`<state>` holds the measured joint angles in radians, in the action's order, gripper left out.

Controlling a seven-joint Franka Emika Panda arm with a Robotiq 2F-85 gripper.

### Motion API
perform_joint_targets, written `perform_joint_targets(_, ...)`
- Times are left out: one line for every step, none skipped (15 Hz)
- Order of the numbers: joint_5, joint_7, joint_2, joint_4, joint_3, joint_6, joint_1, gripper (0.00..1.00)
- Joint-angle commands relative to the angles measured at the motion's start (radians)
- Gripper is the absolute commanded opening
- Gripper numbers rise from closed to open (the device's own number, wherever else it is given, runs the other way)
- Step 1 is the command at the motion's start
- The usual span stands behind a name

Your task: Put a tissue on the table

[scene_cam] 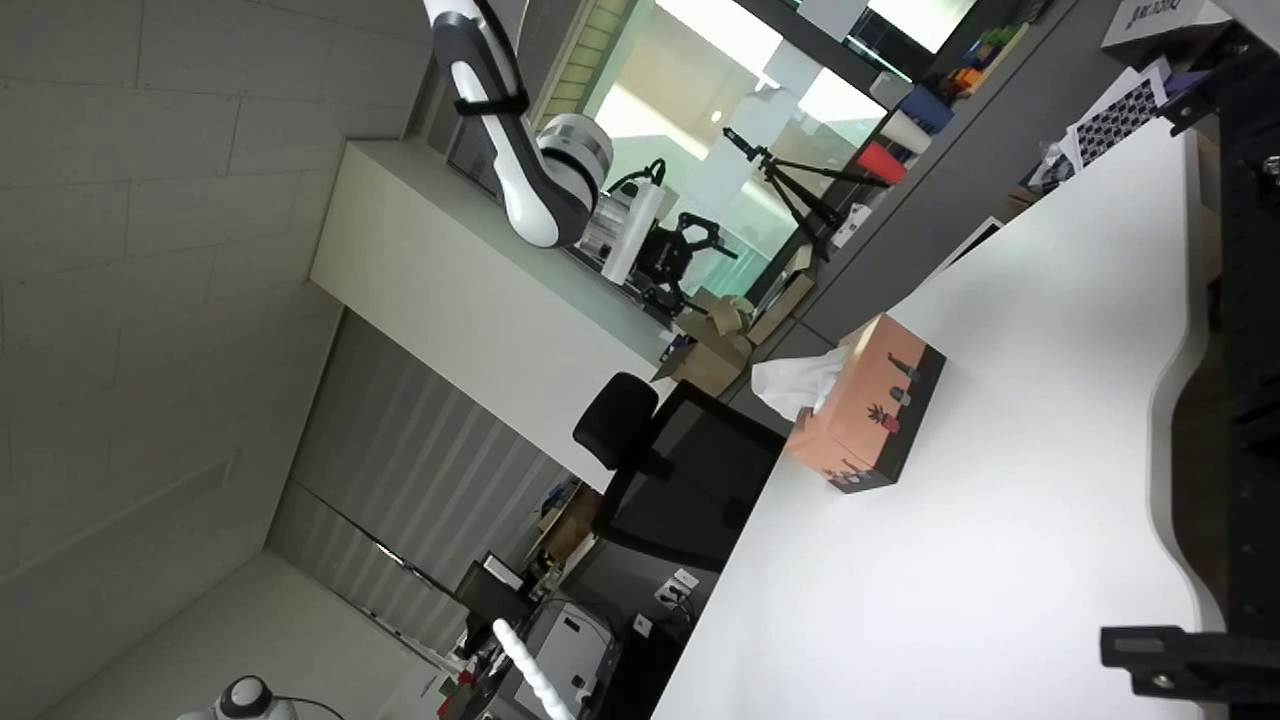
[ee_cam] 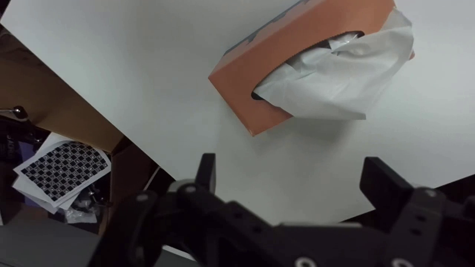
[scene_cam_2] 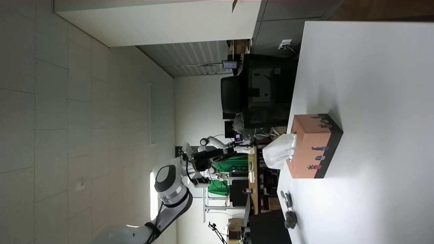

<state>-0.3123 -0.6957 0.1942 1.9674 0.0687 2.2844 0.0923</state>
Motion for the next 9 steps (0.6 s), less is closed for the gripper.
perform_joint_targets(-0.003, -0.215, 0.141, -0.137, 0.048, -0.013, -0.065, 1.00)
perform_joint_targets(-0.001, -0.265, 0.169, -0.160, 0.060, -0.022, -0.080, 1.00)
perform_joint_targets(-0.005, -0.317, 0.197, -0.180, 0.073, -0.030, -0.098, 1.00)
perform_joint_targets(-0.002, -0.349, 0.219, -0.194, 0.081, -0.030, -0.110, 1.00)
perform_joint_targets(0.003, -0.372, 0.239, -0.206, 0.087, -0.031, -0.121, 1.00)
perform_joint_targets(0.010, -0.386, 0.254, -0.214, 0.091, -0.029, -0.129, 1.00)
perform_joint_targets(0.020, -0.390, 0.268, -0.220, 0.092, -0.029, -0.132, 1.00)
perform_joint_targets(0.021, -0.392, 0.279, -0.223, 0.093, -0.025, -0.139, 1.00)
perform_joint_targets(0.025, -0.392, 0.290, -0.226, 0.094, -0.023, -0.144, 1.00)
